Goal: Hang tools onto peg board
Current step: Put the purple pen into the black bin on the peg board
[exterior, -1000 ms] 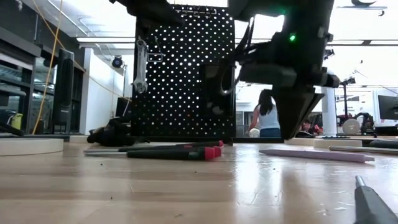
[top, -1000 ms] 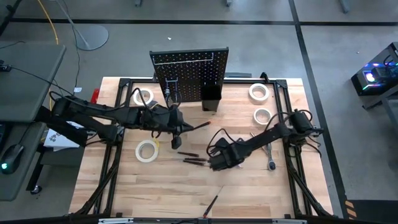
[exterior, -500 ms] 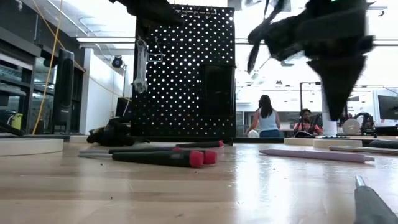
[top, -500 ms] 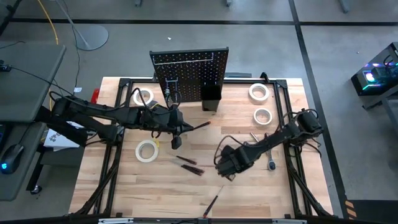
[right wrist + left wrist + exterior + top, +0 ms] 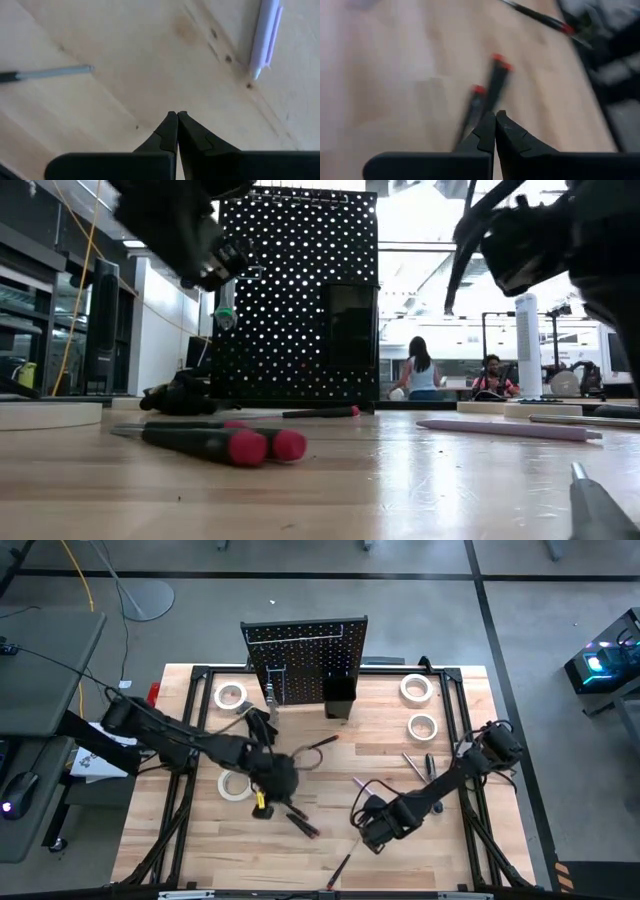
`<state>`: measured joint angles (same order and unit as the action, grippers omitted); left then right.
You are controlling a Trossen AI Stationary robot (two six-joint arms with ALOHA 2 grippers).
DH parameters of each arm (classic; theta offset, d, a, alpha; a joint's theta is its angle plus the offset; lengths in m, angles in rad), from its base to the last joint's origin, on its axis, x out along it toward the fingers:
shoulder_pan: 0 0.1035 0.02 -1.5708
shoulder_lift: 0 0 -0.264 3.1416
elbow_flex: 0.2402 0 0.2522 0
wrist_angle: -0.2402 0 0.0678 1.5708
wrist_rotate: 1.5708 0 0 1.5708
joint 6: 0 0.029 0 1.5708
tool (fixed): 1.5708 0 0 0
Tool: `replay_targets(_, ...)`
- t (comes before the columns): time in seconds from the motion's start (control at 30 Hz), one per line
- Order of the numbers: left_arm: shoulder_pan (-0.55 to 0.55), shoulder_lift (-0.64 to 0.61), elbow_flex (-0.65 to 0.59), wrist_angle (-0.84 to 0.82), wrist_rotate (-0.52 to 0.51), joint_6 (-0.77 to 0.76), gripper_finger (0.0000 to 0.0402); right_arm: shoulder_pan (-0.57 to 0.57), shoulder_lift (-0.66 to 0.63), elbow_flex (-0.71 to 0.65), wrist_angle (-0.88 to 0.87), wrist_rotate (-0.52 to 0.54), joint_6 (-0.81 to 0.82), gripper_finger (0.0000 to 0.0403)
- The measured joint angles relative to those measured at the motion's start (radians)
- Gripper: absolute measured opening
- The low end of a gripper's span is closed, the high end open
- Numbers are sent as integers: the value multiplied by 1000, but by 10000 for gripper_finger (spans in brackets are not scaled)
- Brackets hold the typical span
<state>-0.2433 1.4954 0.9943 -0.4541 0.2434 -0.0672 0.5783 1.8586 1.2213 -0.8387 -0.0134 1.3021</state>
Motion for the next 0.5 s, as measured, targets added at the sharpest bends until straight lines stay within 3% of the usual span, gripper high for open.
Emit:
replay_targets(0.33, -15, 228, 0, 119, 275, 2, 0, 19, -94, 0, -79, 41, 0, 0)
replay_targets(0.5, -6, 256, 0, 140, 299, -52, 0, 19, -187, 0, -165, 132, 24, 0)
